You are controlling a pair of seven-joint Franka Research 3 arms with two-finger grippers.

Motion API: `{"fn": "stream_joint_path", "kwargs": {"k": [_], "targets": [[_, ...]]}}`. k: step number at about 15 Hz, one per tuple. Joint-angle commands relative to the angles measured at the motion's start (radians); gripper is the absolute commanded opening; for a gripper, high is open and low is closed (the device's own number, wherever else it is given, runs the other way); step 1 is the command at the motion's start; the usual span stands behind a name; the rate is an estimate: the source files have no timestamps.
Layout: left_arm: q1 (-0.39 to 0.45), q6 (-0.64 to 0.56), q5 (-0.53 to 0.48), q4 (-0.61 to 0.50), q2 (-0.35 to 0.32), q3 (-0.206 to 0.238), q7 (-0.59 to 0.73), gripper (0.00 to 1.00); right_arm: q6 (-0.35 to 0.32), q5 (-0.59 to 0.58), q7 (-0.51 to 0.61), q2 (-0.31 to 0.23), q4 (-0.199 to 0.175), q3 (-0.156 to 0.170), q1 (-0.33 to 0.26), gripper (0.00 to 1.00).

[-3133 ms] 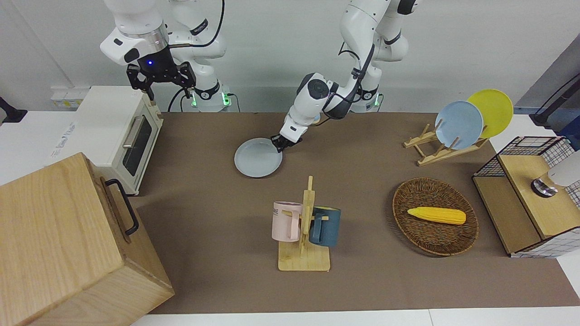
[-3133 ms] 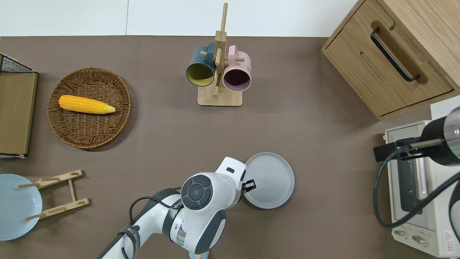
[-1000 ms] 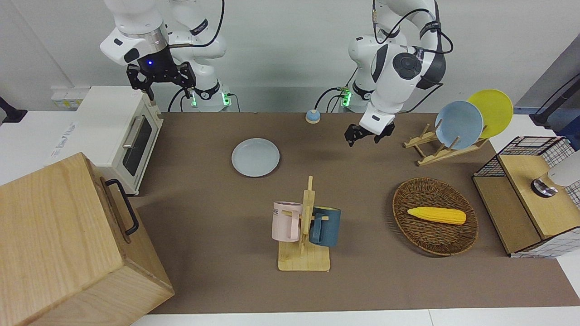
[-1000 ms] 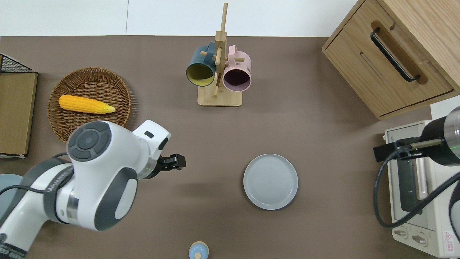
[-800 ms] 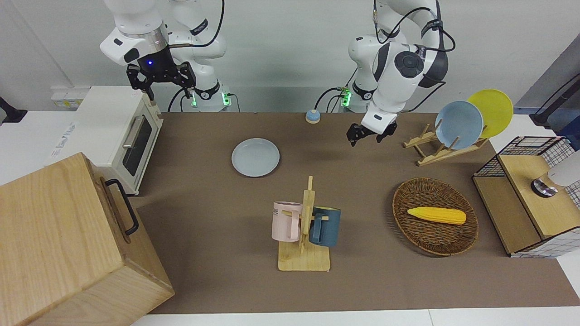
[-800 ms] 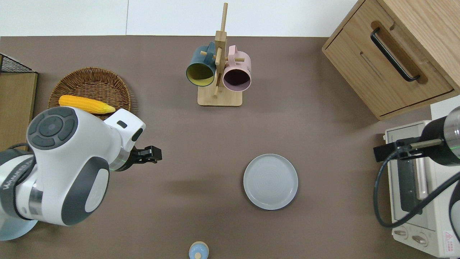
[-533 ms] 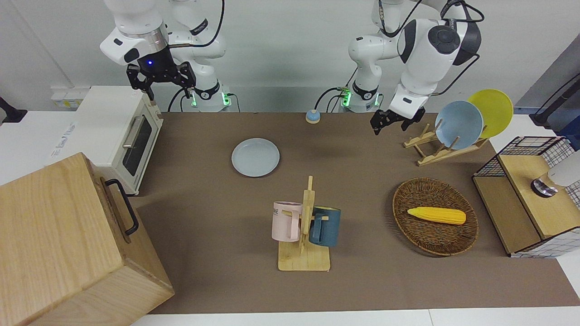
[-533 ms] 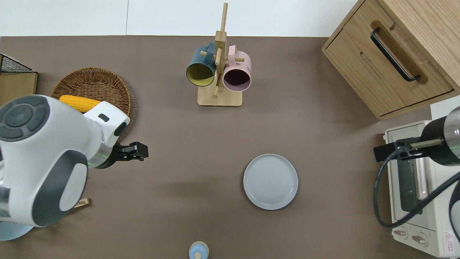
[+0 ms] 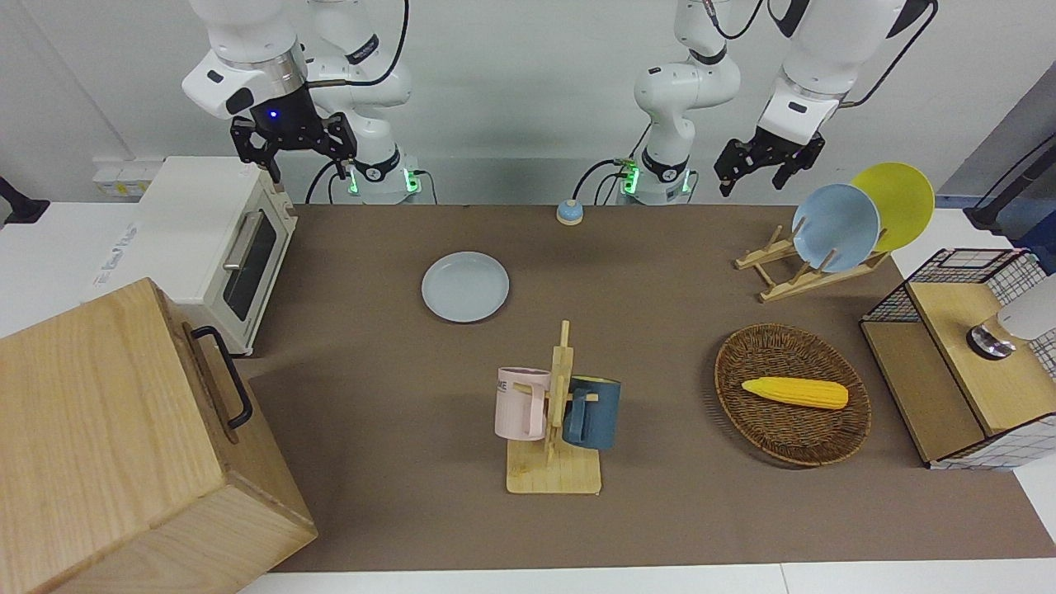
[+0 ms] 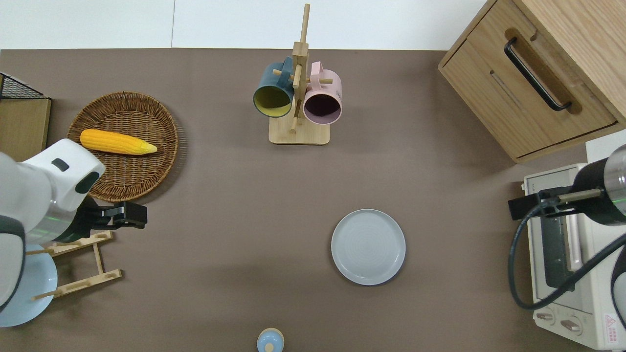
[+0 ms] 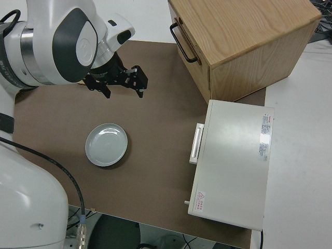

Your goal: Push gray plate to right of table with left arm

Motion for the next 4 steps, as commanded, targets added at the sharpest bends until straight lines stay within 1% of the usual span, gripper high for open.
{"fn": "stream_joint_path", "kwargs": {"k": [1,4], "targets": [[0.000,-0.016,0.016,0.016,0.010,-0.005,0.003,0.99,-0.015,-0.008,-0.008,-0.010,0.001,0.019,-0.024,0.996],[0.000,-0.014,0.016,0.016,0.010,-0.005,0.000,0.99,-0.015,-0.008,-0.008,-0.010,0.001,0.019,-0.024,0.996]]}}
